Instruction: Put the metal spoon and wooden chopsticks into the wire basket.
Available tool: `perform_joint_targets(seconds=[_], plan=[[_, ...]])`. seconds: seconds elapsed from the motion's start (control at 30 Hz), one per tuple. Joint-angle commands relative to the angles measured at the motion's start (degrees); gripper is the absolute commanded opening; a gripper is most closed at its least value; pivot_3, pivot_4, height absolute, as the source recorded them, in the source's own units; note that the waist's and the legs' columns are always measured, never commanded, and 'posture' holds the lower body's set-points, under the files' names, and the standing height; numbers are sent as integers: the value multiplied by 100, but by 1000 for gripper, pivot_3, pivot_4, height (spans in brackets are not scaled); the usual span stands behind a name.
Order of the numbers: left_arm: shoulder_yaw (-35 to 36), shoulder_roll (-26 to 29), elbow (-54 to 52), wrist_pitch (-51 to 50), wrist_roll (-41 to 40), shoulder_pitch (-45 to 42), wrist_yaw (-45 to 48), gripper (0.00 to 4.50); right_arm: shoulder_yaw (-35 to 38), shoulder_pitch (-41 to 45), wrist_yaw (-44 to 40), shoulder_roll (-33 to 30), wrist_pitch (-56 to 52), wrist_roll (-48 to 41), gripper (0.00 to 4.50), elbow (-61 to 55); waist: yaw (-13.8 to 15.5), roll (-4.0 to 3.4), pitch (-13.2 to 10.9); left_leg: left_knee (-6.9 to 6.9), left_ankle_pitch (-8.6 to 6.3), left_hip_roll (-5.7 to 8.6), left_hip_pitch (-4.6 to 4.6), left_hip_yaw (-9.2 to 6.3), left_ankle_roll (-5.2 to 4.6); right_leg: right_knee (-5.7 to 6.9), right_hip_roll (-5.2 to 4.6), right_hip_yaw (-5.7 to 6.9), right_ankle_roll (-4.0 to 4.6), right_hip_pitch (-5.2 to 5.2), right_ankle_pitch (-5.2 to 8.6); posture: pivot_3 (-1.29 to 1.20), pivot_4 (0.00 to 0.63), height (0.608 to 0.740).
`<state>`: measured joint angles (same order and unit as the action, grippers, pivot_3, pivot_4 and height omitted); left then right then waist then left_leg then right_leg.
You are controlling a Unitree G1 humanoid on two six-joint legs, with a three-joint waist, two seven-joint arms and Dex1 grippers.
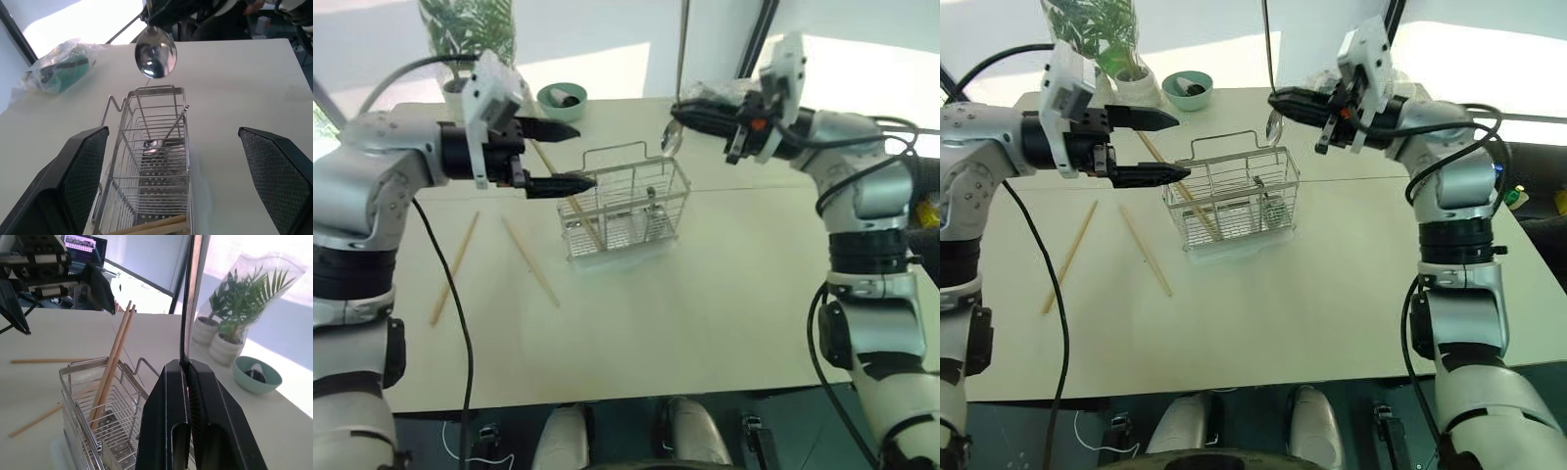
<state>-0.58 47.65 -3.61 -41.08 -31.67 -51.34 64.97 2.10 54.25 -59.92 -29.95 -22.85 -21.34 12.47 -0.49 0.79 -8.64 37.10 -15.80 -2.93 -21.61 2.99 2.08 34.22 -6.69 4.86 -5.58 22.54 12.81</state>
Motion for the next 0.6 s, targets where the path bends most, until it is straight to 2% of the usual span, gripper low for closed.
perform_joint_targets(seconds=[0.03, 0.27, 0.4, 0.5, 0.6], plan=[[263, 149, -201, -25, -50, -19, -47, 4500, 39, -58, 269, 156, 149, 28, 34, -60, -20, 1, -1, 0, 0, 0, -1, 0, 0, 0, 0, 0, 0, 1, 0, 0, 150, 717], [369, 208, -408, -152, -145, 43, -125, 4500, -325, -259, 533, 331, 779, 564, 34, 260, -32, 2, -2, -8, 0, -2, 1, -2, 0, 2, 3, 0, -1, 10, 1, 0, 150, 717], [379, 205, -431, -160, -157, 20, -168, 4500, -460, -288, 593, 379, 763, 683, 1402, 386, -31, 2, -2, -7, 0, -2, 2, -2, 0, 1, 3, 0, -1, 9, 1, 0, 150, 717], [387, 205, -401, -173, -178, -28, -196, 4500, -469, -275, 746, 410, 960, 816, 3043, 433, -26, 2, -2, -7, 0, -2, 1, -3, 0, 1, 3, 0, -1, 9, 1, 0, 150, 717], [395, 207, -360, -143, -163, -30, -203, 4500, -396, -181, 876, 408, 932, 803, 4455, 411, -29, 3, -2, -7, 0, -2, 1, -3, 0, 1, 3, 0, -1, 8, 0, 0, 150, 717]])
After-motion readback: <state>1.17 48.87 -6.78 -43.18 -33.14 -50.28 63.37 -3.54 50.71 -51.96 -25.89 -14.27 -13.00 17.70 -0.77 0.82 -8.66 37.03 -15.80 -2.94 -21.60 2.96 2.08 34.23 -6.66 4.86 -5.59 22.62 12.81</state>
